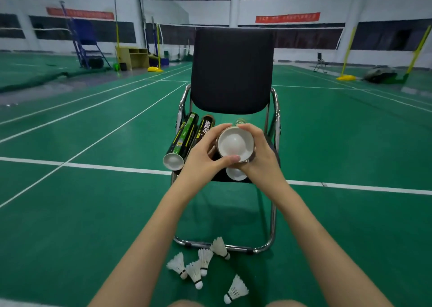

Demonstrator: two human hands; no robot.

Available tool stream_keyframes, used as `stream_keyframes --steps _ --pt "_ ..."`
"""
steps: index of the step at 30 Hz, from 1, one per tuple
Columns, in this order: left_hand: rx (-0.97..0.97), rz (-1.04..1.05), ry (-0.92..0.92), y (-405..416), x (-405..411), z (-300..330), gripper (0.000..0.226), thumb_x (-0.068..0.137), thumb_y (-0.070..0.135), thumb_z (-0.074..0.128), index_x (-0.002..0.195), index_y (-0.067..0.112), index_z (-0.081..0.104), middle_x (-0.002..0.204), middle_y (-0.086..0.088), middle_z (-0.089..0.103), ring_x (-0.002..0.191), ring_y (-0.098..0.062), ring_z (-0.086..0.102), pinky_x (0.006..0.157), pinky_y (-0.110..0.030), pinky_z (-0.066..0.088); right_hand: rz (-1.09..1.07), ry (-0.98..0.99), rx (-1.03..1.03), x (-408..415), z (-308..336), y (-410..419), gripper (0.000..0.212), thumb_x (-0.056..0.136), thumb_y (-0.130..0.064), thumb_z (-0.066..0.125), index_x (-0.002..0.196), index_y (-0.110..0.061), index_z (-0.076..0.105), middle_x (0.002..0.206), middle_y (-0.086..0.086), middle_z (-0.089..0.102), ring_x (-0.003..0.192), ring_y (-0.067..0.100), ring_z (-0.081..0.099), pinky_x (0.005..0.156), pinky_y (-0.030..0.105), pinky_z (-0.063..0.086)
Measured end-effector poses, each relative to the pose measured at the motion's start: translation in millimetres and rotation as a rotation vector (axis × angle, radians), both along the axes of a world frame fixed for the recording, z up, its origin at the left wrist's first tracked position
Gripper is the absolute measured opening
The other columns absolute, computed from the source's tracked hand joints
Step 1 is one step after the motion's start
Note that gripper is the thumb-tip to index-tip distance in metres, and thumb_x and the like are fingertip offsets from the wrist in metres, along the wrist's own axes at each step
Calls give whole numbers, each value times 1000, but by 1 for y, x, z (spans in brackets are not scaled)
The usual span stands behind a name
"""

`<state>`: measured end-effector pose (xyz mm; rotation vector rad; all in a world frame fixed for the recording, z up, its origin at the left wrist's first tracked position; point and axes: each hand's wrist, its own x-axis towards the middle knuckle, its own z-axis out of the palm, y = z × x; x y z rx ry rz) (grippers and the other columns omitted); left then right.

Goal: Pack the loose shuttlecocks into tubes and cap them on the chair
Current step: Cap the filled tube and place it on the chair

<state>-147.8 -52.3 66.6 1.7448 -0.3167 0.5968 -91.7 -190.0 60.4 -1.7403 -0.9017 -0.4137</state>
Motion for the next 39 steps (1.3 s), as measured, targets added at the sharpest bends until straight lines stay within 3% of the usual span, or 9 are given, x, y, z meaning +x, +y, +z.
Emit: stream_keyframes --steps 5,10,13,18,22,24,27,35,39 --pt "-49 82 6 15 24 -31 63 73 -2 74 120 34 51 126 5 58 117 -7 54 98 -26 44 118 128 -31 20 -21 1 71 68 -5 78 125 -33 44 132 -13 48 120 1 46 99 13 37" --pt "23 144 5 28 45 -61 68 69 -2 76 118 38 52 124 4 59 117 -12 55 100 -36 46 108 117 -34 48 -49 10 65 69 2 76 120 -27 50 136 -7 44 126 -4 38 100 17 39" --pt "204 242 -18 37 60 -76 67 68 3 79 125 25 53 120 3 49 115 -14 51 101 -40 44 -15 -41 -117 66 -67 19 63 65 -7 79 121 -18 54 129 -2 48 117 -8 41 98 20 41" --pt "486 301 -20 46 77 -95 78 72 2 76 140 13 40 119 0 37 108 -1 38 98 -33 43 -321 -421 -274 94 -90 25 59 66 -37 75 119 -16 58 115 -2 63 106 11 50 85 16 38" --pt "841 569 -135 53 87 -116 88 64 9 81 142 8 38 124 -10 54 123 -27 49 108 -50 30 -369 -520 -238 114 -109 33 57 68 -37 74 116 -13 56 109 -2 64 106 21 52 106 32 30" --pt "965 669 -145 59 91 -123 91 59 14 84 140 9 41 122 -7 59 128 -28 46 109 -55 18 -384 -537 -254 121 -119 36 60 66 -34 77 117 -16 53 108 -3 64 107 22 51 109 42 28" --pt "1039 685 -101 68 94 -132 94 53 17 87 137 10 45 120 -4 62 130 -31 44 107 -60 17 -403 -570 -310 127 -126 41 68 57 -29 84 116 -16 52 103 -1 66 105 20 50 107 51 29" --pt "840 747 -87 73 95 -146 83 61 0 78 136 13 47 131 -9 52 124 -22 36 109 -53 29 -397 -516 -364 124 -129 42 76 55 -25 85 120 -18 45 105 2 64 107 19 45 103 43 28" --pt "777 770 -51 77 102 -148 79 65 -1 78 136 9 45 136 -15 45 126 -29 35 104 -54 35 -340 -375 -303 118 -124 39 77 59 -20 84 123 -22 41 111 4 59 109 18 42 100 49 34"
